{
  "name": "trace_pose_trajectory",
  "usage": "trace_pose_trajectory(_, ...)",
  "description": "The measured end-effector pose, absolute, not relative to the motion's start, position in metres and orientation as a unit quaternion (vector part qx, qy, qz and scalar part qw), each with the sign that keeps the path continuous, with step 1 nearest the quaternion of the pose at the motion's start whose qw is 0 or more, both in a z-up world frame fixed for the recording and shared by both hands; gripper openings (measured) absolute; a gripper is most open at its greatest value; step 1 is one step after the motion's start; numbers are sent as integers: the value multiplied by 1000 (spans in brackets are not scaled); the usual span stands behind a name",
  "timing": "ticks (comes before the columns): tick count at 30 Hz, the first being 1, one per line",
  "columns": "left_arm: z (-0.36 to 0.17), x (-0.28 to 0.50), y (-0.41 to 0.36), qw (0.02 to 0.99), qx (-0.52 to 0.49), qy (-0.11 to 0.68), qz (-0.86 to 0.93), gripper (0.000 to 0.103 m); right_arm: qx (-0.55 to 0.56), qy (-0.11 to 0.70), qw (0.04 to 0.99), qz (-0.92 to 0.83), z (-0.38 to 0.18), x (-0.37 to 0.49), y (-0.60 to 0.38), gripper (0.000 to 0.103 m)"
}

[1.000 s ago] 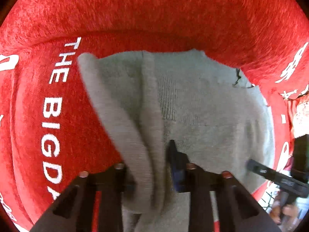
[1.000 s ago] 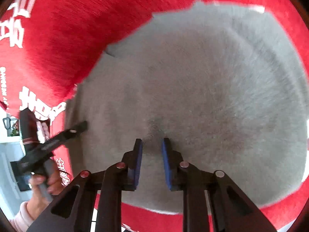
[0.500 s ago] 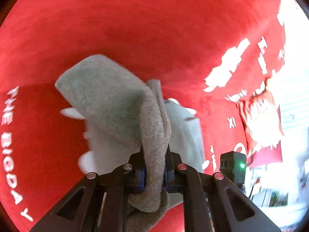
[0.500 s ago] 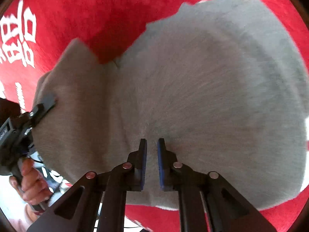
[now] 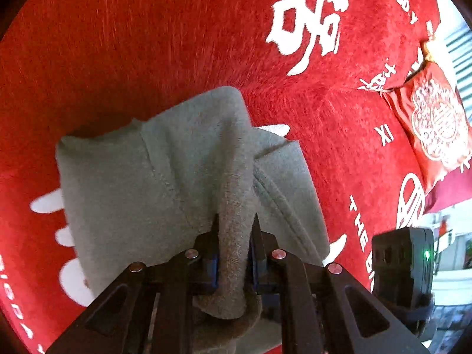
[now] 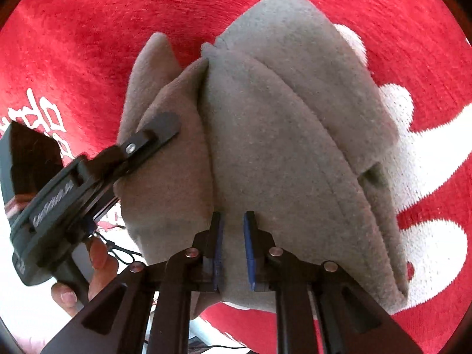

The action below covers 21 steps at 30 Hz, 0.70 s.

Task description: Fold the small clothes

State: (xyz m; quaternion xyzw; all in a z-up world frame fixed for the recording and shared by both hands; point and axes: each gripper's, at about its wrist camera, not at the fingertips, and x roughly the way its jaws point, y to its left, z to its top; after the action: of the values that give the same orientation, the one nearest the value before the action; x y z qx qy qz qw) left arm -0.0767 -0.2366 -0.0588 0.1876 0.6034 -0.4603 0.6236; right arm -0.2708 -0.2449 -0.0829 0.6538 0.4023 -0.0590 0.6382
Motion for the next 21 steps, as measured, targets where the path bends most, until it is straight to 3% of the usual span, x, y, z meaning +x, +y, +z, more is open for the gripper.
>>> trace_pose_trajectory(1,-54,-80,-237,625,195,598,-462,28,659,396,637,-59,-83,-274,-248,25)
trace_pose_trajectory(2,-47,-78,-232,630,197,590,-465,58,666,386,636,-59,-82,-275,-251,28)
trace_pose_trajectory(3,-38,-77,-227,644,196,576,-463,88,679,365,634,-58,-82,-279,-255,43)
trace_pose_trajectory(4,-26,-73,-219,665,191,558,-458,95,692,346,631,-59,-82,-283,-260,67)
trace_pose_trajectory(6,-5,-67,-204,685,180,536,-459,96,723,303,618,-53,-87,-285,-270,74)
trace_pose_trajectory(11,-7,-35,-170,704,171,559,-404,96,761,266,592,-29,-94,-282,-281,74)
trace_pose_trajectory(21,-64,2,-95,714,171,608,-302,96,648,427,631,7,-80,-208,-303,73)
